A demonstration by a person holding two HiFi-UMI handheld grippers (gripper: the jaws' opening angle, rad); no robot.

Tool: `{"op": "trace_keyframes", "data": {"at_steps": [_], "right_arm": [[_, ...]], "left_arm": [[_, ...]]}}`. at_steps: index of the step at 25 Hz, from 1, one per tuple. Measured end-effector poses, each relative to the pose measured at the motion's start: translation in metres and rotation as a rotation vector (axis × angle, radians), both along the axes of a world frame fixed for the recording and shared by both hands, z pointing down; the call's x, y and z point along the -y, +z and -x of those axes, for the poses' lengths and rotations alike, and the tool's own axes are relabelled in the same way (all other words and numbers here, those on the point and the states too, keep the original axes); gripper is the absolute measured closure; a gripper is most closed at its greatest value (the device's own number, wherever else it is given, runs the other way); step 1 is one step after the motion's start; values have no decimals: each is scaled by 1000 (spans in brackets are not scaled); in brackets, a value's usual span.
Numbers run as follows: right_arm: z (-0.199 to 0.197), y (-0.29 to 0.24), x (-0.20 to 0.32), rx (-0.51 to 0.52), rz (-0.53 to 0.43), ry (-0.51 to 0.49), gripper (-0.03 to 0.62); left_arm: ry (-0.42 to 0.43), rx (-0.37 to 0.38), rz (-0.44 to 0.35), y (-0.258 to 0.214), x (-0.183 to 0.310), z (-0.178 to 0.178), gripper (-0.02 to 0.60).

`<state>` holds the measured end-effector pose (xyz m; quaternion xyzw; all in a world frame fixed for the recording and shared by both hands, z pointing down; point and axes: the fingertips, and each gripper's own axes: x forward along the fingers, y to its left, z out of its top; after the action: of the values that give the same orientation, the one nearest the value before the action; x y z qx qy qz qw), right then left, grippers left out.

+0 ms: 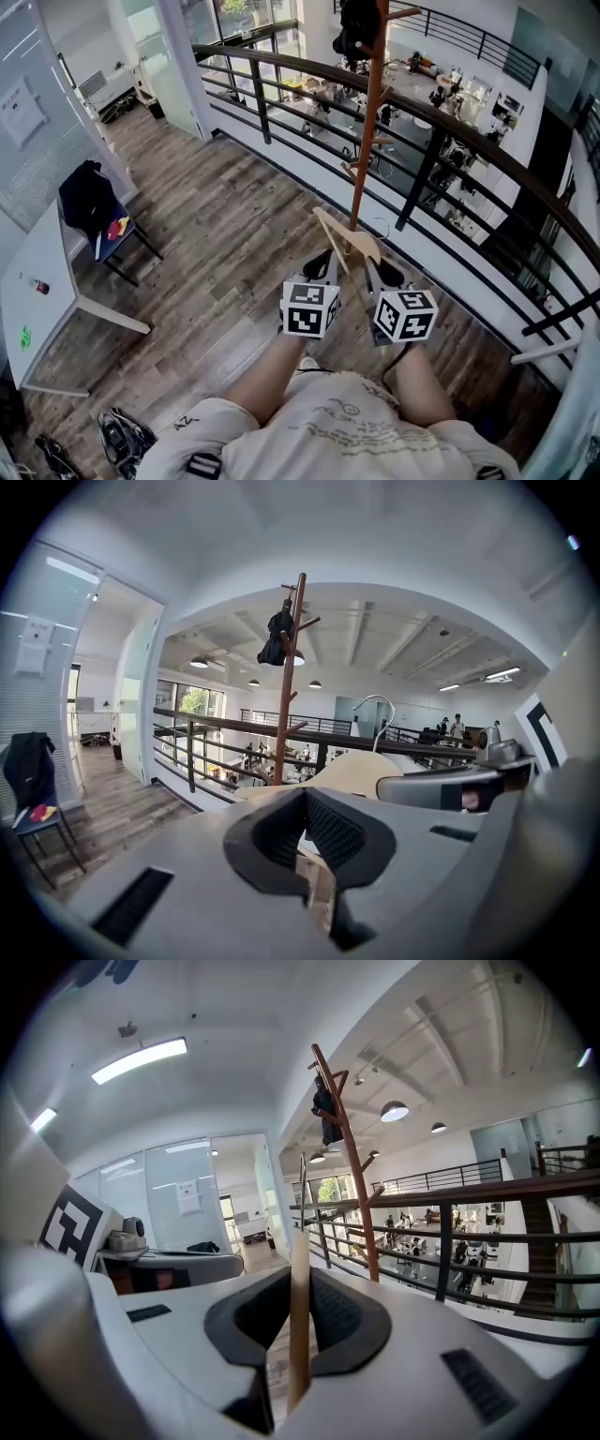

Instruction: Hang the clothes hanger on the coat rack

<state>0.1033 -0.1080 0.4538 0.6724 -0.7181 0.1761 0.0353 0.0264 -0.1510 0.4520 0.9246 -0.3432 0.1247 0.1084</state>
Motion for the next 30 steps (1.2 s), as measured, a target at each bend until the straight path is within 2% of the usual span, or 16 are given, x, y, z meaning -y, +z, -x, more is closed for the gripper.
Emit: {"op": "trace_keyframes", "data": {"at_steps": [6, 12, 19, 30], "right_arm": [[-13, 3, 37, 3, 3, 5, 543], [-10, 8, 68, 10, 20, -10, 543], [-11, 14, 102, 17, 32, -50, 543], [-40, 25, 153, -2, 58, -140, 543]], "left_arm": [[10, -3, 6, 4, 36, -15, 578], [9, 4, 19, 8, 63, -15, 578], [-28, 25, 37, 17, 91, -13, 578], [-101, 21, 35, 16, 135, -40, 578]]}}
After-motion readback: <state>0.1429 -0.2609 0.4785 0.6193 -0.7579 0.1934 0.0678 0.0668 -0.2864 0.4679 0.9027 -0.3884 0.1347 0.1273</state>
